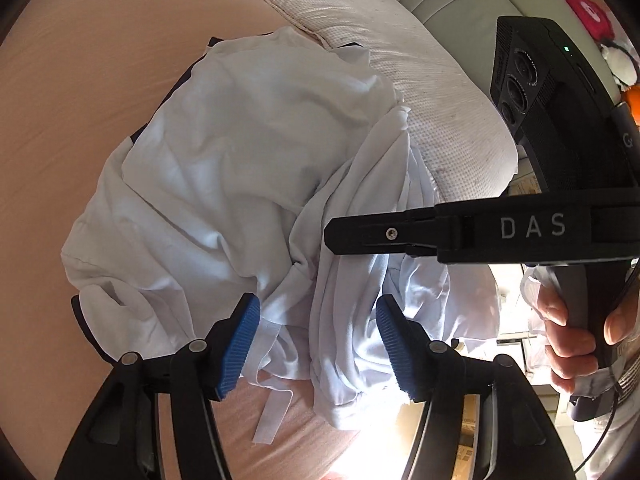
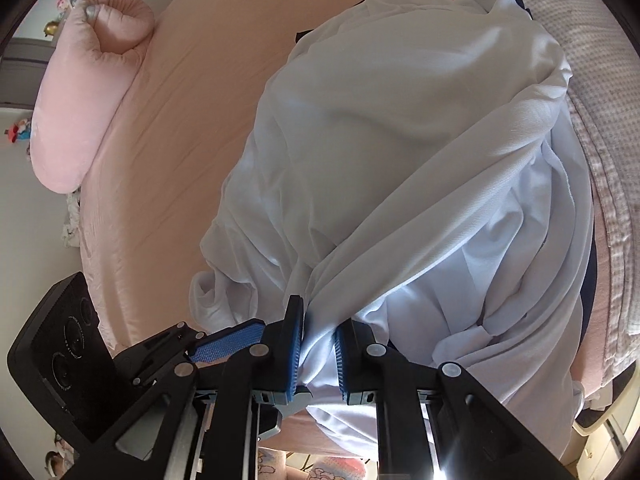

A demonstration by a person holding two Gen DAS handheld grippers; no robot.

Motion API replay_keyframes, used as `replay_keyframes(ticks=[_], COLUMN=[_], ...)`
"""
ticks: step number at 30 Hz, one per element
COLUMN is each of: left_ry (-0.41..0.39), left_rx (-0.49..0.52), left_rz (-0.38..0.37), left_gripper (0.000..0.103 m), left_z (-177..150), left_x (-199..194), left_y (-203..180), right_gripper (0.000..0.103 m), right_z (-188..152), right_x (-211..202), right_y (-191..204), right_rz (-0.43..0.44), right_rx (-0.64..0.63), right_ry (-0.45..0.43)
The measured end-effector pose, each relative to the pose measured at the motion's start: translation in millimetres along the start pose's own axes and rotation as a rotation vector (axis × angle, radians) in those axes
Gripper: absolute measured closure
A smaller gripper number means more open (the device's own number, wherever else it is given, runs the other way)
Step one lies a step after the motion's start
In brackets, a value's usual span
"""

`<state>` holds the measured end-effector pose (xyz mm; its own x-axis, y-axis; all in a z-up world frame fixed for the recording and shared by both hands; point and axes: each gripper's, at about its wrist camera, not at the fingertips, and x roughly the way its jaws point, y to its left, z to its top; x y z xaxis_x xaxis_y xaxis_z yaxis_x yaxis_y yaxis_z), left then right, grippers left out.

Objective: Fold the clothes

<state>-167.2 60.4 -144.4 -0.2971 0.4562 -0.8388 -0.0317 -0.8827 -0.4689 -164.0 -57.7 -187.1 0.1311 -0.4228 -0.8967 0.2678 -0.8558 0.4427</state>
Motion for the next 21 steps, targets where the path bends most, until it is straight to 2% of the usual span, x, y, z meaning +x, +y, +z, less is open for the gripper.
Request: replay_keyframes(ticks=[3, 6, 10, 13, 14, 15, 17, 21], left_ry=[-0.005, -0.028, -0.071, -0.13, -0.146, -0.159, -0.128, -0.111], left_rx=[0.083, 0.158, 0.111, 0.07, 0.064, 0.057, 0.046, 0.056], left_rz=[0.002, 0.043, -0.023, -0.037, -0.037, -0.036, -0.021, -0.015], left_gripper=[0.045, 0.045, 0.045, 0.046, 0.05, 0.066, 0.082, 0.09], left_z=[1, 3, 4, 6, 7, 8, 10, 0], left_x=[6, 10, 9, 5, 5, 6, 14, 4], left_y=[3, -6, 7, 21, 25, 28, 32, 38], right_gripper=[0.09, 0.09, 0.09, 0.09, 0.09, 0.09, 0.09, 0.09], right_z=[-9, -13, -12, -6, 1, 4, 7, 5], right_x=[-7, -13, -12, -6, -4, 0, 11, 5], right_y=[-1, 5, 18, 26, 26, 28, 27, 22], right_rz=[0.018, 0.048, 0.087, 0.101, 0.106, 0.116, 0.133, 0.123], right_rx=[0.018, 0.038, 0.052, 0.06, 0.071, 0.078, 0.086, 0.095], right_ry=[-0.013, -0.016, -0.002, 0.014, 0.02, 0.027, 0.039, 0.05])
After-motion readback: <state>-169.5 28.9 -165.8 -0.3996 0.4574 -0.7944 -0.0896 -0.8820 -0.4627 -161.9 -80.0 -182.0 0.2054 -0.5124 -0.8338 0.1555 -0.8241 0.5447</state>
